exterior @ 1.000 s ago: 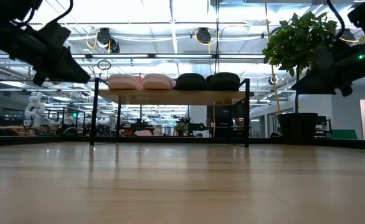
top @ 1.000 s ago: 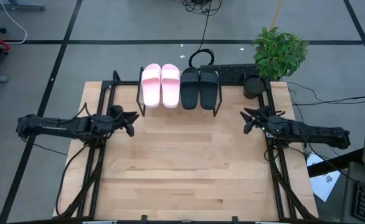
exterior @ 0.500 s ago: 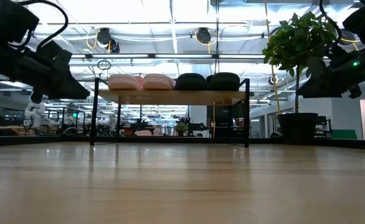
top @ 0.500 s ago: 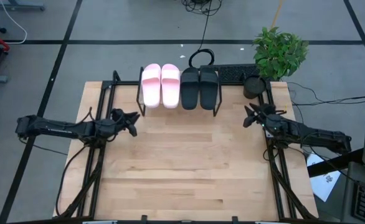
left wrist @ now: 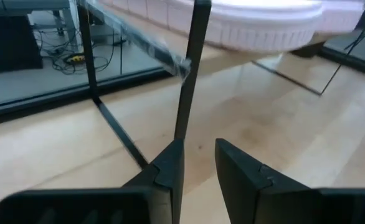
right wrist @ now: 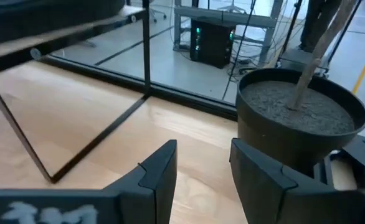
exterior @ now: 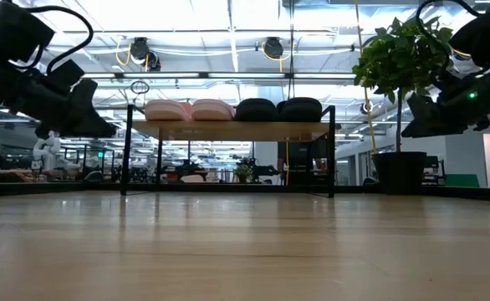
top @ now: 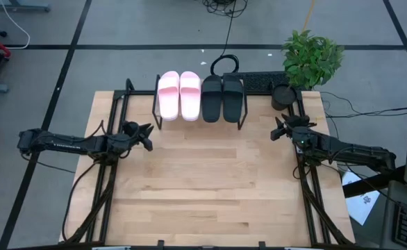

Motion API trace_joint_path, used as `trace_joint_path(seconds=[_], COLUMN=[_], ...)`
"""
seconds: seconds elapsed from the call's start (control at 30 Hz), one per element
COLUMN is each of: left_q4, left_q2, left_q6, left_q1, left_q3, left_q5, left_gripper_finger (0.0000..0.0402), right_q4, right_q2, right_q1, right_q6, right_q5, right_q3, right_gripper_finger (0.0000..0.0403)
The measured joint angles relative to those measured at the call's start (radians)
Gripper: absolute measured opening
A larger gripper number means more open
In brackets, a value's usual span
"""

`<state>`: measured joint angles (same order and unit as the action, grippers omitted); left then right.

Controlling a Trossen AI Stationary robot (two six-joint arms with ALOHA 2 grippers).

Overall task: Pick and place slides into the shelf
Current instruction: Return to Home Position

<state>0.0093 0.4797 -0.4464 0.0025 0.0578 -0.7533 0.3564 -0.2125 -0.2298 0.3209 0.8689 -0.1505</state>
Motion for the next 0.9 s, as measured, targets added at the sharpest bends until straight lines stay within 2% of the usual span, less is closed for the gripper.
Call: trace_joint_path(seconds=[0.27,0.6,0.9], left_q4=[-0.042,-0.042,-0.042], left_q2=[0.000,0.000,0.000], left_q6=[-0.028,-0.029,-0.030], left_q1=[0.000,0.000,0.000], left_q3=[0.000,0.000,0.000], left_q5=[0.091,0.091,0.091], left_gripper_finger=[0.0088,0.0088,0.0088], right_q4=[-0.034,-0.152,-0.160], right_q2=[-0.005,-0.005,-0.005], right_q1=[0.000,0.000,0.000], right_q6=[-0.027,-0.027,-0.027], right_q5=[-0.014,-0.036,-0.035], right_q3=[0.001,0.008,0.008], right_gripper_finger=[0.0137,0.0137,0.0137])
